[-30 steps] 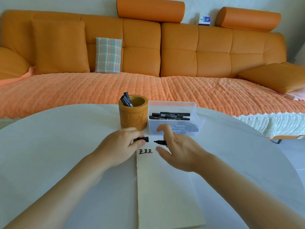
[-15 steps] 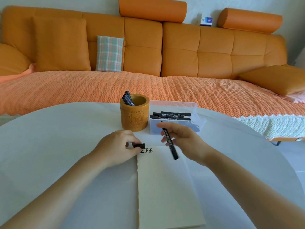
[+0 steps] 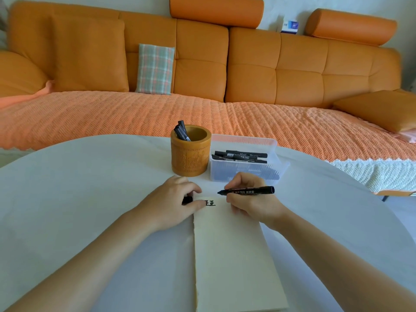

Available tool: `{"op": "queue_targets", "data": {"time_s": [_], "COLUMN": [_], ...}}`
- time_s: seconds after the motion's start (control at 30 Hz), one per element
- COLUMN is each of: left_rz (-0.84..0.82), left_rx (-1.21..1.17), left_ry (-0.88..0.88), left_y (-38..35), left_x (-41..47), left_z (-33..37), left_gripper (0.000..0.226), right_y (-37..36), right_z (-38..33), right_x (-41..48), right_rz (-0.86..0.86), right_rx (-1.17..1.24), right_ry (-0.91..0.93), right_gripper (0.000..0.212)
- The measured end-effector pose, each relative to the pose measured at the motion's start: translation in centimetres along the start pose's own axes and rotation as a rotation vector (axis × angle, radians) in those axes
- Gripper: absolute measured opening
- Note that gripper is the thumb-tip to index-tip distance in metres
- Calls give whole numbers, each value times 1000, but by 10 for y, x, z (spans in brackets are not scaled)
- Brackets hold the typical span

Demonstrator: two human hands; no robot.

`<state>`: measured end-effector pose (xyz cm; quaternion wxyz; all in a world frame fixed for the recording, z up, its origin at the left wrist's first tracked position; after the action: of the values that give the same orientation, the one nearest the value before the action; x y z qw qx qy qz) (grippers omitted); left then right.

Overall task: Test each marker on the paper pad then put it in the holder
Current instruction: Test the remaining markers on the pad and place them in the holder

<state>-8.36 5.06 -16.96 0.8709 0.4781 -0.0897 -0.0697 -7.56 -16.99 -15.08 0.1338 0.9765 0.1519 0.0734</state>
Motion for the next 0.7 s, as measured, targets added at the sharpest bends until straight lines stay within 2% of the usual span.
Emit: {"op": "queue_targets", "data": {"time_s": [0.13,0.7], "left_rz": [-71,-63], "left_rx": [-81,-116], "left_ry": [-1,17], "left_y": [-10,-15], "left_x": [-1,2], "left_z": [2,-2], "left_gripper": [54,47], "right_y": [-4,-8], "right_z": [2,8], "right_x": [3,2], "right_rz": [56,65], "right_rx": [-9,-70], "right_ry": [-7,17], "right_gripper": [19,22]}}
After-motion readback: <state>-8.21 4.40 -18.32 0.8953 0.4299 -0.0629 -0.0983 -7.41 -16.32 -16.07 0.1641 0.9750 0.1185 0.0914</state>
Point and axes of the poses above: each hand's wrist, its own x-axis towards the middle knuckle, its own y-axis out of the back of the hand, z = x × y, the point moved 2 cm from there along x, towards the middle knuckle, and after that the axes turned 7 degrees about y, right-handed, at the moved point
